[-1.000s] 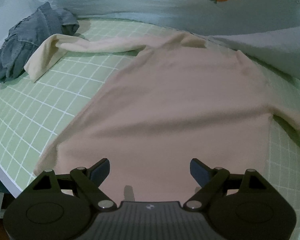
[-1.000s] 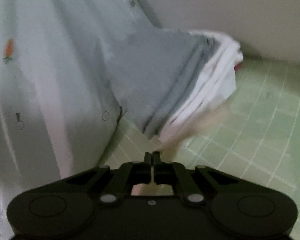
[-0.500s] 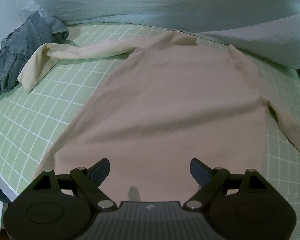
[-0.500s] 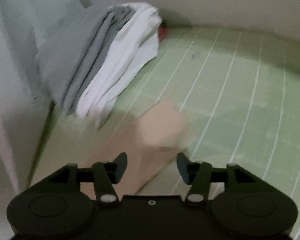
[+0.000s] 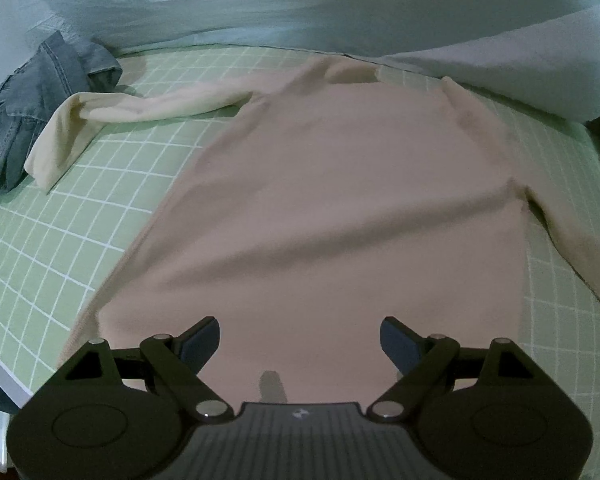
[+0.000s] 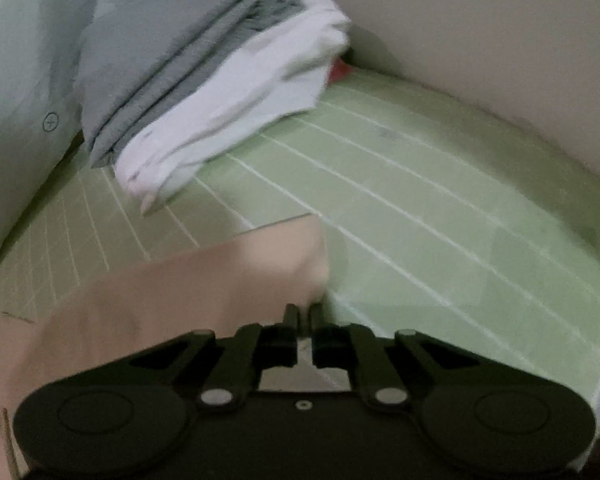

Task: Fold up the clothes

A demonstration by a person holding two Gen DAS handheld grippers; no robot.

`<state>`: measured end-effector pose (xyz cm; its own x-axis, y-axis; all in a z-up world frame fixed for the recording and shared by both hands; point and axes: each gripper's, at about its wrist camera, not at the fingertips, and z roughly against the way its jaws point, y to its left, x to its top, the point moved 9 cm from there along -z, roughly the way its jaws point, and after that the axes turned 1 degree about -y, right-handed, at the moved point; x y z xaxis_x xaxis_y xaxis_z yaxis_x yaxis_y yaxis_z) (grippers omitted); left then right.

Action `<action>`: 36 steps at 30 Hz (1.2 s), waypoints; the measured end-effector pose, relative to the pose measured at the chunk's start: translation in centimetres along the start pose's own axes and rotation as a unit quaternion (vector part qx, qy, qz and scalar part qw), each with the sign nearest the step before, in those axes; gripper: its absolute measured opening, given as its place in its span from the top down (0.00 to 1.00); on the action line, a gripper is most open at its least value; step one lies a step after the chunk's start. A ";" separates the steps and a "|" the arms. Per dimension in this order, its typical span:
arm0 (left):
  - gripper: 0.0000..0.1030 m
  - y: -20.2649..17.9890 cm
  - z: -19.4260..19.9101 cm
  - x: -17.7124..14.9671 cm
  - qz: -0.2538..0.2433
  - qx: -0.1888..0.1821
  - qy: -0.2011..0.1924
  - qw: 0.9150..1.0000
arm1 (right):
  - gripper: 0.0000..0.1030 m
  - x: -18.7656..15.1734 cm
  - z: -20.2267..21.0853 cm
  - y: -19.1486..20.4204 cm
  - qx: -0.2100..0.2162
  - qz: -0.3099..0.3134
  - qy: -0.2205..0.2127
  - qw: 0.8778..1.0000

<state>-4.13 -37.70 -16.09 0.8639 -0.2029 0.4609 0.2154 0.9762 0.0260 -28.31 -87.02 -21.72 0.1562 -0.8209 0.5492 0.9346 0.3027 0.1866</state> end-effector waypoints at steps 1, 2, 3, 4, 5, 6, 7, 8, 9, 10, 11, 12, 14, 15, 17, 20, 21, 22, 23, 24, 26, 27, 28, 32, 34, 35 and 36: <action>0.15 0.1 0.0 -0.1 0.001 0.000 0.000 1.000 | 0.94 -0.8 0.7 -0.2 -0.004 -0.002 0.006 1.000; 0.15 0.1 0.0 -0.1 0.002 0.000 0.000 1.000 | 0.94 -1.7 1.3 -0.4 -0.007 0.000 0.014 1.000; 0.15 0.1 0.0 -0.2 0.003 0.000 0.001 1.000 | 0.94 -2.6 1.9 -0.6 -0.008 0.003 0.023 1.000; 0.15 0.1 0.0 -0.2 0.005 -0.001 0.003 1.000 | 0.94 -3.5 2.6 -0.7 -0.011 0.008 0.033 0.999; 0.15 0.1 0.0 -0.3 0.005 -0.001 0.004 1.000 | 0.93 -4.3 3.1 -0.7 -0.013 0.014 0.044 0.999; 0.15 0.2 -0.1 -0.4 0.006 -0.002 0.005 1.000 | 0.92 -5.0 3.6 -0.8 -0.014 0.021 0.056 0.998; 0.15 0.2 -0.1 -0.5 0.006 -0.002 0.006 1.000 | 0.88 -5.4 4.0 -0.9 -0.020 0.027 0.064 0.997; 0.15 0.3 0.0 -0.5 0.007 -0.002 0.006 1.000 | 0.82 -5.5 4.4 -0.9 -0.026 0.032 0.066 0.997; 0.15 0.4 0.0 -0.6 0.007 -0.002 0.006 1.000 | 0.78 -5.0 4.7 -0.8 -0.031 0.040 0.054 0.997; 0.15 0.5 0.0 -0.7 0.008 -0.003 0.006 1.000 | 0.66 -4.3 5.1 -0.5 -0.035 0.050 0.036 0.997; 0.15 0.6 0.1 -0.7 0.009 -0.003 0.006 1.000 | 0.55 -3.6 5.5 -0.2 -0.040 0.059 0.018 0.997; 0.15 0.7 0.0 -0.8 0.012 -0.003 0.007 1.000 | 0.48 -2.7 5.9 0.4 -0.038 0.071 -0.005 0.997; 0.15 1.0 -0.2 -1.1 0.019 -0.004 0.012 1.000 | 0.25 -1.1 6.0 2.8 -0.012 0.107 -0.044 0.993; 0.15 1.2 -0.3 -1.3 0.023 -0.005 0.015 1.000 | 0.24 -0.6 5.5 4.5 0.012 0.134 -0.050 0.990; 0.15 1.4 -0.3 -1.5 0.025 -0.003 0.017 1.000 | 0.24 -0.3 4.2 8.3 0.058 0.182 -0.043 0.981; 0.15 1.8 -0.1 -1.6 0.031 0.002 0.014 0.999 | 0.24 -0.6 2.0 14.4 0.129 0.244 -0.025 0.961; 0.15 2.0 0.0 -1.5 0.036 0.004 0.013 0.999 | 0.25 -0.9 1.3 16.3 0.146 0.262 -0.020 0.954; 0.15 2.3 0.0 -1.5 0.040 0.006 0.012 0.999 | 0.25 -1.1 0.6 18.4 0.160 0.279 -0.017 0.947; 0.15 2.5 0.1 -1.6 0.045 0.009 0.012 0.999 | 0.26 -1.4 -0.2 20.4 0.175 0.296 -0.013 0.939; 0.15 2.8 0.0 -1.6 0.050 0.012 0.013 0.999 | 0.26 -1.7 -0.7 22.4 0.190 0.313 -0.011 0.930; 0.15 3.3 -0.1 -1.7 0.062 0.021 0.016 0.998 | 0.27 -2.6 -1.7 26.1 0.218 0.339 -0.005 0.915; 0.15 3.6 -0.1 -1.8 0.068 0.026 0.019 0.997 | 0.28 -3.1 -2.2 27.5 0.227 0.347 0.002 0.910; 0.15 3.9 -0.1 -1.9 0.075 0.030 0.021 0.997 | 0.30 -3.5 -2.7 28.9 0.236 0.355 0.008 0.905; 0.15 5.2 -0.2 -2.3 0.106 0.047 0.029 0.993 | 0.46 -4.4 -4.2 31.9 0.238 0.371 0.028 0.897; 0.15 5.8 -0.3 -2.7 0.124 0.053 0.035 0.990 | 0.55 -4.4 -4.5 32.6 0.237 0.383 0.024 0.893; 0.15 5.9 -0.5 -2.9 0.133 0.055 0.039 0.989 | 0.68 -4.2 -4.6 32.7 0.233 0.394 0.020 0.889; 0.15 6.1 -0.6 -3.1 0.141 0.057 0.043 0.987 | 0.75 -4.1 -4.7 32.8 0.231 0.407 0.015 0.884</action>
<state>-5.24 -31.15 -17.92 0.9191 0.0769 0.3865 -0.0876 0.9961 0.0102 3.24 -76.02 -21.64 0.7315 -0.2516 0.6337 0.2804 0.9582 0.0568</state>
